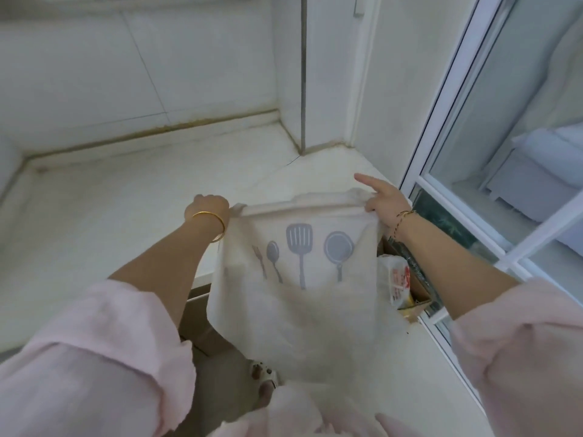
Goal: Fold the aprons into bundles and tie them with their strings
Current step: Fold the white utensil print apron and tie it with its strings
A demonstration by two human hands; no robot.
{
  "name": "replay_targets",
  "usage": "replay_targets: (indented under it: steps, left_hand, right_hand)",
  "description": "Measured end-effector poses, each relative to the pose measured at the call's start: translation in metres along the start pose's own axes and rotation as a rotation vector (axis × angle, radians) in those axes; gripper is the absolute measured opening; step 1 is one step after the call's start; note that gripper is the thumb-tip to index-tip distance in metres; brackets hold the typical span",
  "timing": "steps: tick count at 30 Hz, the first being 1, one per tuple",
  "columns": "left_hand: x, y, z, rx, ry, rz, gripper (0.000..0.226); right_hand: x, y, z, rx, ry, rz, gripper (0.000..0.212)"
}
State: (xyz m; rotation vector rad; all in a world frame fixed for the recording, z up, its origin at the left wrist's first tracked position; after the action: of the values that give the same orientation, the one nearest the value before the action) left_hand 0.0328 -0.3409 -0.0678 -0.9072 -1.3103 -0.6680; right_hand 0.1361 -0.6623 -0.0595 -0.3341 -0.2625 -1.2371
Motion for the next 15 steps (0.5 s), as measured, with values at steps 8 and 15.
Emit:
replay_targets:
  steps: [8,15]
  left_hand:
    - [0.038,0.015,0.061,0.305,-0.932,-0.166,0.038]
    - [0.134,0.063,0.143,0.498,-0.786,-0.590,0.037]
  right_hand:
    - [-0.049,0.028,0.096,0.316,-0.247,0.059,0.065]
    - [-0.145,0.058,0.152,0.447,-0.614,0.083,0.079]
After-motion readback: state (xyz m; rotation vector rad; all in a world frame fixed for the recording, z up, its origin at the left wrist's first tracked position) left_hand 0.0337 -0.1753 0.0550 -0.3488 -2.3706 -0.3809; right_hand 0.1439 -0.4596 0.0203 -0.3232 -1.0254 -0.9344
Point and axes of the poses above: each hand's wrist, its own y-axis towards the middle knuckle, its own x-axis out of the back of the hand, z = x × y, the point moved 7 cm from there along y, towards the middle knuckle, and after that the axes turned 3 degrees about -y, right-handed, at the moved point
